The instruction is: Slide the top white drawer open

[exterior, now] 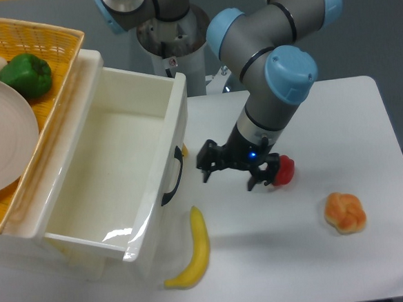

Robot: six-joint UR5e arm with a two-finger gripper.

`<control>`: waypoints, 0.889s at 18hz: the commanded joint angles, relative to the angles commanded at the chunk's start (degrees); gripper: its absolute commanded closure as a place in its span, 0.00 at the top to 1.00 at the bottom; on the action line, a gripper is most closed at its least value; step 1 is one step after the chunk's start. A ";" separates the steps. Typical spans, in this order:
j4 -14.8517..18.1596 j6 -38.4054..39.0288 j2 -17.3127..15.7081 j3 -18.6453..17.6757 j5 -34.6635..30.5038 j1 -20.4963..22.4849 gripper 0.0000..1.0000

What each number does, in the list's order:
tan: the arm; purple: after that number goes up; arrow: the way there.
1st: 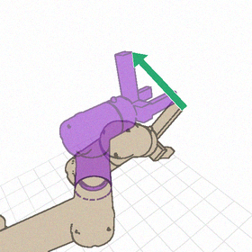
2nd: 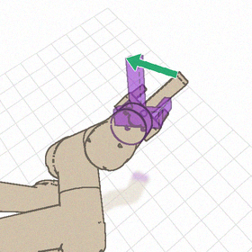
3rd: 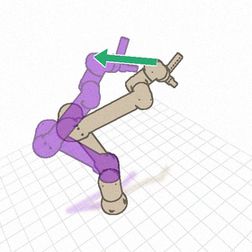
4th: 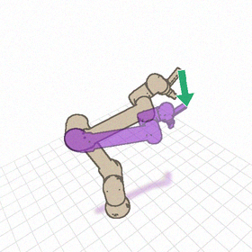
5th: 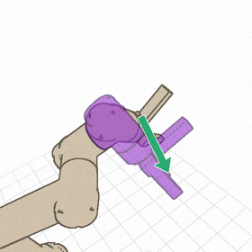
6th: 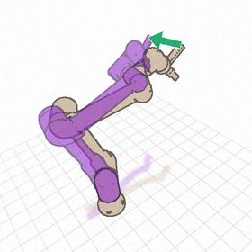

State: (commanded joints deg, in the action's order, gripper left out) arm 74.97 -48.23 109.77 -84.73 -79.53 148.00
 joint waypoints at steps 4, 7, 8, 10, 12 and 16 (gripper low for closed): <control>-2.19 -5.11 1.23 0.26 -2.46 3.43 1.00; -3.08 -9.32 3.16 0.26 -6.59 5.80 1.00; -4.03 -11.69 4.30 0.44 -7.04 7.38 1.00; -5.88 -16.70 5.88 0.88 -6.95 9.67 1.00; -6.15 -20.14 6.77 1.84 -7.04 11.17 1.00; -7.11 -24.19 9.05 3.78 -7.30 12.32 1.00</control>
State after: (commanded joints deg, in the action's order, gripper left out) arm 67.86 -72.42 118.82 -80.95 -86.83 160.31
